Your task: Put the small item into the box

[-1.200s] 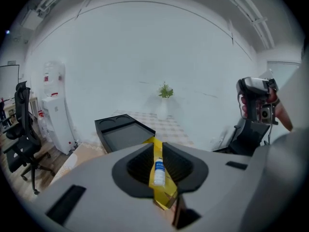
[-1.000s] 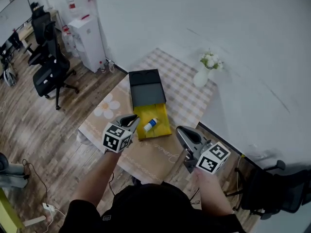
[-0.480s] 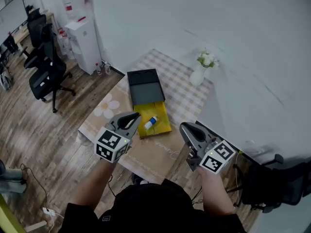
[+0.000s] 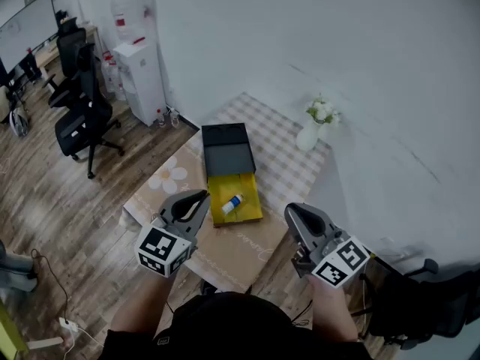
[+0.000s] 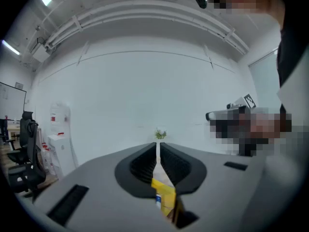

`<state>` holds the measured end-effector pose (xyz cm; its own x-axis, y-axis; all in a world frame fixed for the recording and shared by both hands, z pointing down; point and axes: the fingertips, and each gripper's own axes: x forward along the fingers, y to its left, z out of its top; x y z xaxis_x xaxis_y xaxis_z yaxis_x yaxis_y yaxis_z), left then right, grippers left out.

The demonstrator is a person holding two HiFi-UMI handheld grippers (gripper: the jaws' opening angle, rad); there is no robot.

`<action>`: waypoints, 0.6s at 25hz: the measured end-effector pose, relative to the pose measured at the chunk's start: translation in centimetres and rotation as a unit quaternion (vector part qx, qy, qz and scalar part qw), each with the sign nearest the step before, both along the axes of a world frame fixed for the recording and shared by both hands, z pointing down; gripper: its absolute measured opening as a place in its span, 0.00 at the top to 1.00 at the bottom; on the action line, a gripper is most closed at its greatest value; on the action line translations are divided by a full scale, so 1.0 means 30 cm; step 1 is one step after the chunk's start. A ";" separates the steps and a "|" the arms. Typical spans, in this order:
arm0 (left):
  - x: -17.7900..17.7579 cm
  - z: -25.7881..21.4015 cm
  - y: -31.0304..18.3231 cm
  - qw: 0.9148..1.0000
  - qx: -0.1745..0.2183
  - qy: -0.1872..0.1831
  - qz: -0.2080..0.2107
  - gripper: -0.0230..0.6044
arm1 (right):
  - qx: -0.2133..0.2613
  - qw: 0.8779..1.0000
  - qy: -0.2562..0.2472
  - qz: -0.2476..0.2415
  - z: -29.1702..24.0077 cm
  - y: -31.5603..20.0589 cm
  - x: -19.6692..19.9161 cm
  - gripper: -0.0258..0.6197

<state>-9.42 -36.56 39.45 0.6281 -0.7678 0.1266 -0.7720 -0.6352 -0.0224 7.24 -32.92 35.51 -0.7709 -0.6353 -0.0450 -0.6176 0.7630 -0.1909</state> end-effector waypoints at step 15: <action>-0.224 -0.032 0.005 0.991 0.011 0.012 -0.129 0.92 | 0.042 0.999 -0.020 0.006 -0.028 -0.029 0.083 0.91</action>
<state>-16.15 -36.40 38.50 0.4124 -0.9060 0.0958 -0.9095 -0.4154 -0.0131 9.72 -33.80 34.67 -0.7603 -0.6367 -0.1291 -0.6193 0.7703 -0.1519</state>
